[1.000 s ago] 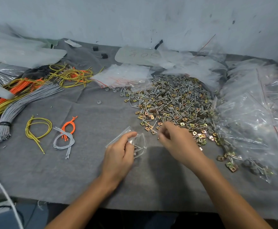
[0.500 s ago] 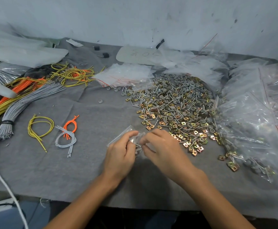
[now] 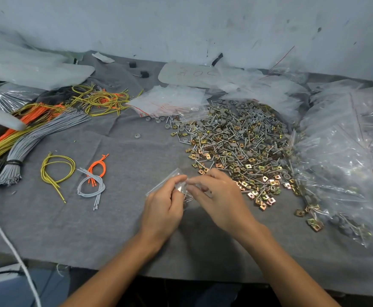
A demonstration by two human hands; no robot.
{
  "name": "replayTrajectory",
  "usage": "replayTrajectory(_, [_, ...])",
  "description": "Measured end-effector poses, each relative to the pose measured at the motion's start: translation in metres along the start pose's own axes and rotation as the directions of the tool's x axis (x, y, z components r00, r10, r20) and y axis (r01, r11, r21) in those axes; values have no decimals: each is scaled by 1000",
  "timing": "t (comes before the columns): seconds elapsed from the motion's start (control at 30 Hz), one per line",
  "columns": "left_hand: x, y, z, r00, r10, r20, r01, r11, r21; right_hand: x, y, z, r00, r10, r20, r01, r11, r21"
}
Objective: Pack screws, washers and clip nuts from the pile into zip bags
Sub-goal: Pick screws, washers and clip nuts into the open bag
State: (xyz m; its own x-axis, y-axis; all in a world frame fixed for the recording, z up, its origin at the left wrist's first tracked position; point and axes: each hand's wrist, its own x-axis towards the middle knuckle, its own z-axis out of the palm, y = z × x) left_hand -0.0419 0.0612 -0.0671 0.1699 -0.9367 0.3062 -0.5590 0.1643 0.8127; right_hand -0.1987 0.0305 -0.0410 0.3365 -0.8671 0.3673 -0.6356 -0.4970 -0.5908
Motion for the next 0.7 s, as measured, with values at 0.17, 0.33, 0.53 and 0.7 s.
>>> replayTrajectory(0.17, [0, -2, 1, 1000, 16, -10, -16, 1000, -4, -3, 10, -5, 996, 85, 9, -85, 995, 56])
replayTrajectory(0.33, [-2, 0, 0, 994, 107, 16, -107, 994, 14, 2, 10, 3, 959, 234, 158, -251, 963, 101])
replayTrajectory(0.53, [-13, -2, -32, 964, 203, 170, -232, 956, 177, 16, -4, -6, 905, 392, 167, -419, 749, 513])
replayTrajectory(0.7, [0, 9, -63, 968, 253, -10, -247, 952, 180, 26, -26, -33, 890, 345, 298, -444, 504, 741])
